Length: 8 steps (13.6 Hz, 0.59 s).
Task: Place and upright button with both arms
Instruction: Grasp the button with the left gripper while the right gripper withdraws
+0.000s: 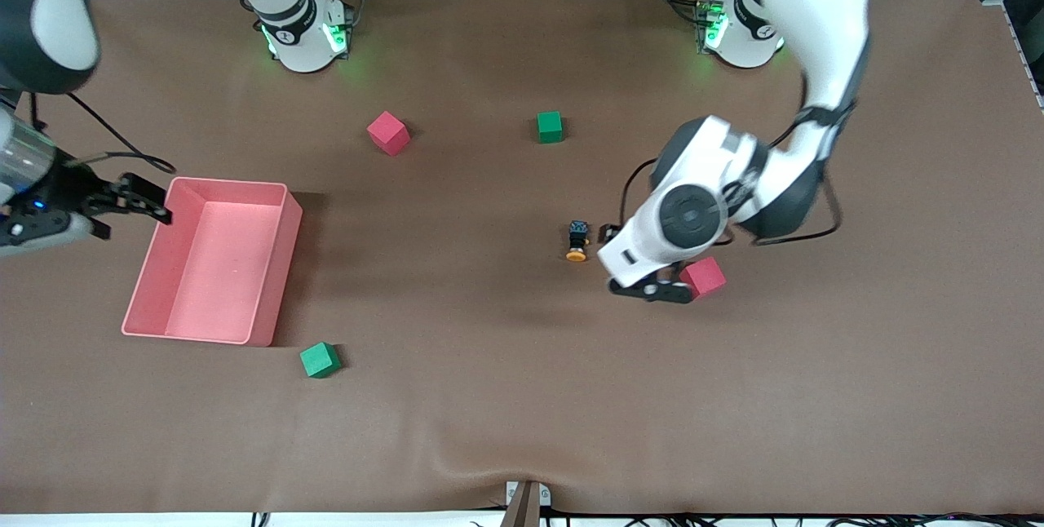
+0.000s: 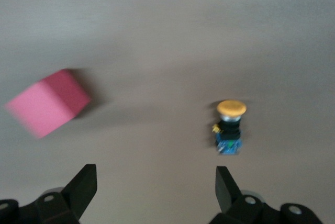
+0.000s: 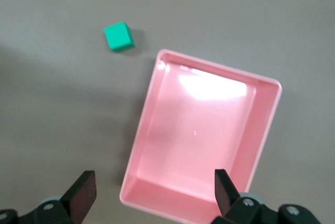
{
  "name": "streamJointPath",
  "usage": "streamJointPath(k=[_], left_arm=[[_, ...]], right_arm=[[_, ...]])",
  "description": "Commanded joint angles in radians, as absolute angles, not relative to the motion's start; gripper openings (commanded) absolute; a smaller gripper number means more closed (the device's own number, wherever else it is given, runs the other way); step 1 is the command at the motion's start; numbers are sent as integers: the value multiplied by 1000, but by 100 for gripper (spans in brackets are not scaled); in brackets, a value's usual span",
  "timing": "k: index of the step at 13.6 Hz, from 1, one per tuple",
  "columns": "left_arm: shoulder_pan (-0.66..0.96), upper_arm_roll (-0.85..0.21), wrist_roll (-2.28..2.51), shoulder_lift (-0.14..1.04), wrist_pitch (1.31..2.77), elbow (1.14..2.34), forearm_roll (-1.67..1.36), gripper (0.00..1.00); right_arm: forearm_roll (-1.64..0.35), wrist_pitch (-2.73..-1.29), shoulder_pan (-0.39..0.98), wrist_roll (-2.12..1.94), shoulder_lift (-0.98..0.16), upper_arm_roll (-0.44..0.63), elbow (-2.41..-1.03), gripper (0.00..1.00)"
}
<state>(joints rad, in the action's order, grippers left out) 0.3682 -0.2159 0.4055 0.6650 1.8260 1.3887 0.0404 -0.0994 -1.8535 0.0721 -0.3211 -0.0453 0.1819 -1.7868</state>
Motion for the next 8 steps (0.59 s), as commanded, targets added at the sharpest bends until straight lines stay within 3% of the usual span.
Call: streamJointPath(k=[1,8], left_arm=[[408,-213,462,762,1847,1310,32,100],[503,-206,546,896,1890,1261,20,100]], right_arm=[[-87,-1737,15,-270,-32,160,-1729,100],[-54,-1534,-20,-75,-44,160,-1520,100]])
